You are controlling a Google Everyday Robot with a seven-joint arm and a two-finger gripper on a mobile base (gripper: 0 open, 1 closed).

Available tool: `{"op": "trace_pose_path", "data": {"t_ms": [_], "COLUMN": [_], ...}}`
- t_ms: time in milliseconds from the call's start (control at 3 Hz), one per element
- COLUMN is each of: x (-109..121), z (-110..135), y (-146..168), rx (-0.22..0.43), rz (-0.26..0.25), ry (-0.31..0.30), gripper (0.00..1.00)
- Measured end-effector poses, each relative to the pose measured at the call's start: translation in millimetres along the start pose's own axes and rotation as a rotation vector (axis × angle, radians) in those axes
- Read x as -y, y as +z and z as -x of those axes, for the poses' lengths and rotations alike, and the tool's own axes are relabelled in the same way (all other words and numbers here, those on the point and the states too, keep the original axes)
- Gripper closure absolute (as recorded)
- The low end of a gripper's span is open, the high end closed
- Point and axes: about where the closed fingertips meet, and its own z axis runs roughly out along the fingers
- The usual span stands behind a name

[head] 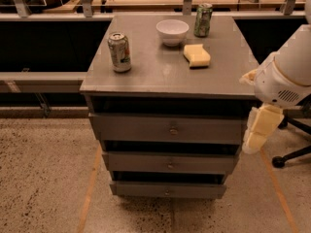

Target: Open top drawer

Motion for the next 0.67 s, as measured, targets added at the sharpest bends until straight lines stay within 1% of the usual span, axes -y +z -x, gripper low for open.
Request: {"op": "trace_pose_path", "data": {"t_ms": [333, 667], "x": [-1.6, -1.6], "z": [-6.7, -6.6], "y": [63.8, 63.8], "rx": [0.020, 0.020], "rz": [0.067, 0.067], "ry": [-0.028, -0.028], "gripper": [0.00, 0.00]}}
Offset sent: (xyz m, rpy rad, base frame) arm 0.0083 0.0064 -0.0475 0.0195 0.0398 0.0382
